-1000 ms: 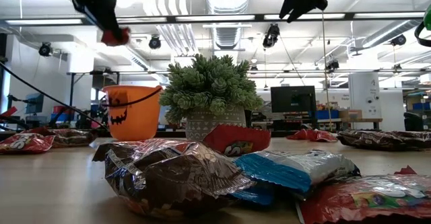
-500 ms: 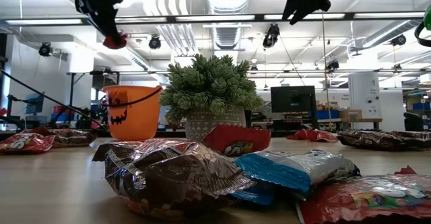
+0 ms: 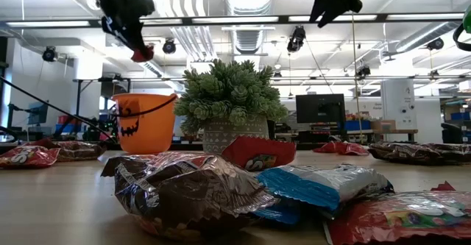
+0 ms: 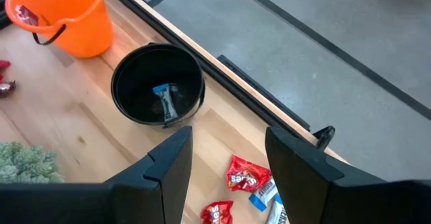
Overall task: Organize candy in baskets
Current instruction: Put the red candy into the orange bucket
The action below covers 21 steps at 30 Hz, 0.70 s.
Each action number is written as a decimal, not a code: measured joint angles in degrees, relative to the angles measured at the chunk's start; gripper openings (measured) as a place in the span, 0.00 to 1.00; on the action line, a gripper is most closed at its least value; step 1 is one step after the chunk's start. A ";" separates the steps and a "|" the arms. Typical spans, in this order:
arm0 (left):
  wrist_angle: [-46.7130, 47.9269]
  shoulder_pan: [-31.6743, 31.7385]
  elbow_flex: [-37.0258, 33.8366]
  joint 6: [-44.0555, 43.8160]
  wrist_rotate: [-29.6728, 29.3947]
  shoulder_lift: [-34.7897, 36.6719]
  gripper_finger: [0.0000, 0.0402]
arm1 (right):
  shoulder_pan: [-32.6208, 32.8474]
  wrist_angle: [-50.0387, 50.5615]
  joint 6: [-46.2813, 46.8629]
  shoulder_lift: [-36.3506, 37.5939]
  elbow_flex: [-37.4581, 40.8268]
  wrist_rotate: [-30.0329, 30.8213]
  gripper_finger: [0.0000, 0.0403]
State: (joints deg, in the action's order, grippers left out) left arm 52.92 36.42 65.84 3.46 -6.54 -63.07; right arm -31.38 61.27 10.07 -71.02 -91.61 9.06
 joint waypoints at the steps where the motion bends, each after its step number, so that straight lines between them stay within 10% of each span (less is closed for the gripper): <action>1: -0.81 1.37 0.00 0.32 1.94 -0.34 0.03 | 0.00 0.18 -0.01 0.00 0.00 0.00 0.45; 21: -3.43 7.72 0.00 3.42 12.10 -4.65 0.30 | 0.00 1.18 0.02 0.00 0.00 0.02 0.45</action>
State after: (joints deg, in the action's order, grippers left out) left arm 49.48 44.14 65.84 6.87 5.56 -67.72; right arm -31.38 62.45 10.09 -71.02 -91.61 9.08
